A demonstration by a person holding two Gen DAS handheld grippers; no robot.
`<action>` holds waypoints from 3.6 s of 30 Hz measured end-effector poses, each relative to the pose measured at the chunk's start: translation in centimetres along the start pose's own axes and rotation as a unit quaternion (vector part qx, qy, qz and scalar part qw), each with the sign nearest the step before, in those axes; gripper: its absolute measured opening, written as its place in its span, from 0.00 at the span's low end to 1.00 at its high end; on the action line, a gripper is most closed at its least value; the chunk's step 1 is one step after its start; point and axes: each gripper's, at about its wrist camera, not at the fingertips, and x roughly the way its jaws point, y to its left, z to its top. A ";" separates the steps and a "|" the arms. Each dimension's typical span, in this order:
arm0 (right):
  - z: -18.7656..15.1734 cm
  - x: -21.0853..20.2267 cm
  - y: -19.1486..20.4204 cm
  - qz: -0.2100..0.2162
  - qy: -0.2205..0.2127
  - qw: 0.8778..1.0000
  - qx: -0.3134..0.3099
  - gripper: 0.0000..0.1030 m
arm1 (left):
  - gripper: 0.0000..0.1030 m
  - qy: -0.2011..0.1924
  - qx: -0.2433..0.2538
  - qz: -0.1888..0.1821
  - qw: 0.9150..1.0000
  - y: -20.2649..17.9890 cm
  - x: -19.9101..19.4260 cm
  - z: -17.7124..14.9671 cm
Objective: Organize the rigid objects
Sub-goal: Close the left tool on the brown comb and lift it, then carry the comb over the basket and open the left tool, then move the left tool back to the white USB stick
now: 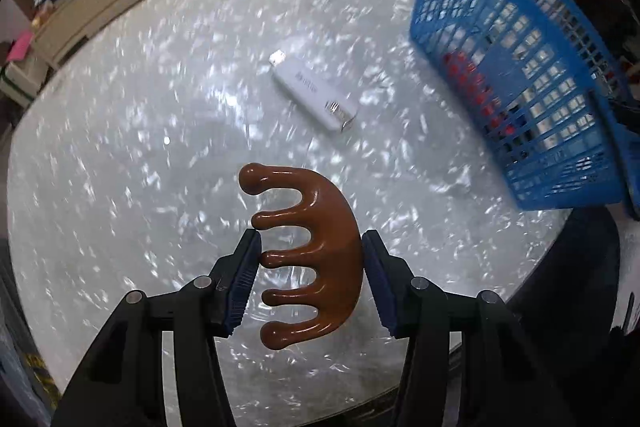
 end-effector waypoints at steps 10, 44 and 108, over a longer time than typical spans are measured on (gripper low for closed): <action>0.0 -0.5 -0.2 -0.009 -0.002 1.000 0.002 0.09 | 0.55 -0.075 0.099 0.017 0.992 -3.6 -7.6 3.4; 0.0 -0.5 -0.4 0.000 -0.007 1.000 0.008 0.09 | 0.55 -0.126 0.337 -0.039 0.932 -19.0 -2.7 11.4; 0.0 -0.1 0.0 -0.005 -0.002 1.000 0.005 0.09 | 0.99 -0.001 -0.014 -0.022 1.000 1.5 0.4 9.3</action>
